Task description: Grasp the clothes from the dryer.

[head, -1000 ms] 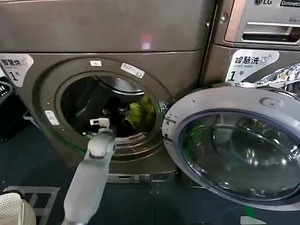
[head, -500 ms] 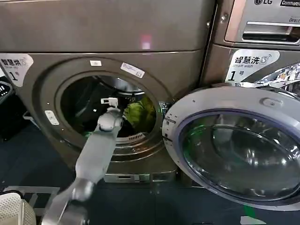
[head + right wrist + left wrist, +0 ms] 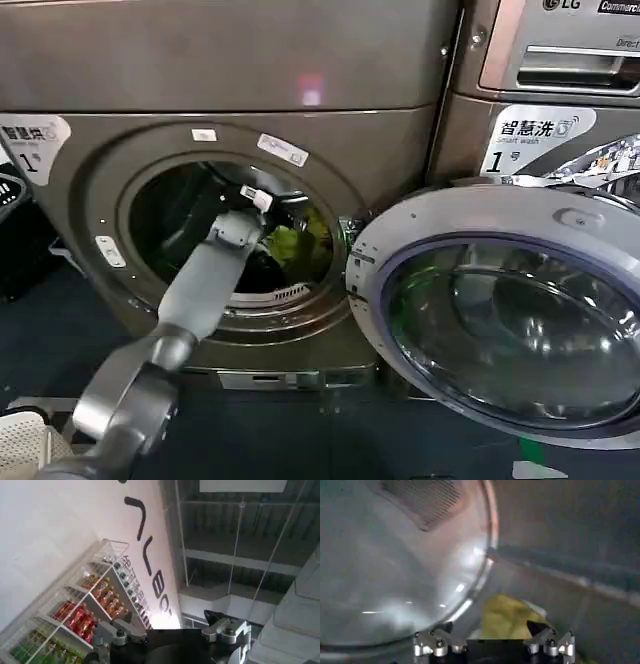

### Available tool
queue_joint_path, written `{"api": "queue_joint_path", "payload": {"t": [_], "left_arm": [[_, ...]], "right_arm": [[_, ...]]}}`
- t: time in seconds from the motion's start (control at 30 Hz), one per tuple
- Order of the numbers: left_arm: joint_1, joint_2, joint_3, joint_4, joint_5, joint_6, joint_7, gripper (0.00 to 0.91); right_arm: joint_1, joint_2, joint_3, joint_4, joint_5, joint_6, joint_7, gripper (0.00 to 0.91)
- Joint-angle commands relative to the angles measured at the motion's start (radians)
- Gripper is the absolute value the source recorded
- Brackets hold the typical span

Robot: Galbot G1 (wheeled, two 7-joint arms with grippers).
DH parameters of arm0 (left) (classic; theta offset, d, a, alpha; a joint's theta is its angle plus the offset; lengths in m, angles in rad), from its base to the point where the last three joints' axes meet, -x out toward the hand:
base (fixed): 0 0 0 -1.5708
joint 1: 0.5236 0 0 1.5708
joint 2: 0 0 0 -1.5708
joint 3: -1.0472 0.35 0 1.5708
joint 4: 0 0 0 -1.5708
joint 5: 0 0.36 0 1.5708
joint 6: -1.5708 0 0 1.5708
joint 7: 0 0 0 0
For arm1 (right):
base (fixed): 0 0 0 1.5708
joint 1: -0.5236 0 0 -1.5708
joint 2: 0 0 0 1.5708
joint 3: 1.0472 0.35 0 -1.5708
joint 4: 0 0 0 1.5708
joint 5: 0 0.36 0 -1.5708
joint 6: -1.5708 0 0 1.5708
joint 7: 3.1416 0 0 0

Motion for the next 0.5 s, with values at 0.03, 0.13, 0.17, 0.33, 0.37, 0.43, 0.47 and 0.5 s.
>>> {"api": "queue_joint_path", "payload": {"t": [0.03, 0.13, 0.17, 0.33, 0.37, 0.43, 0.47, 0.5], "left_arm": [[-0.110, 0.031, 0.168, 0.211, 0.241, -0.119, 0.406, 0.907], [-0.143, 0.041, 0.197, 0.239, 0.286, -0.184, 0.488, 0.907], [-0.151, 0.046, 0.207, 0.244, 0.292, -0.206, 0.521, 0.907], [-0.194, 0.052, 0.254, 0.278, 0.322, -0.284, 0.619, 0.907], [-0.200, 0.051, 0.261, 0.284, 0.340, -0.295, 0.632, 0.907], [-0.215, 0.048, 0.283, 0.300, 0.388, -0.321, 0.666, 0.907], [-0.223, 0.045, 0.291, 0.310, 0.414, -0.332, 0.672, 0.907], [-0.231, 0.040, 0.298, 0.323, 0.433, -0.337, 0.669, 0.907]], "right_arm": [[0.001, -0.001, -0.002, 0.001, -0.001, 0.001, -0.001, 0.907], [0.004, -0.001, -0.010, 0.005, -0.002, 0.001, -0.001, 0.907], [0.004, -0.001, -0.011, 0.006, -0.002, 0.001, -0.001, 0.907], [0.007, -0.002, -0.018, 0.010, -0.003, 0.000, -0.003, 0.907], [0.008, -0.002, -0.018, 0.011, -0.003, 0.000, -0.003, 0.907], [0.008, -0.003, -0.020, 0.012, -0.004, 0.000, -0.003, 0.907], [0.008, -0.004, -0.020, 0.012, -0.004, 0.000, -0.004, 0.907], [0.008, -0.005, -0.020, 0.012, -0.004, 0.000, -0.005, 0.907]]}}
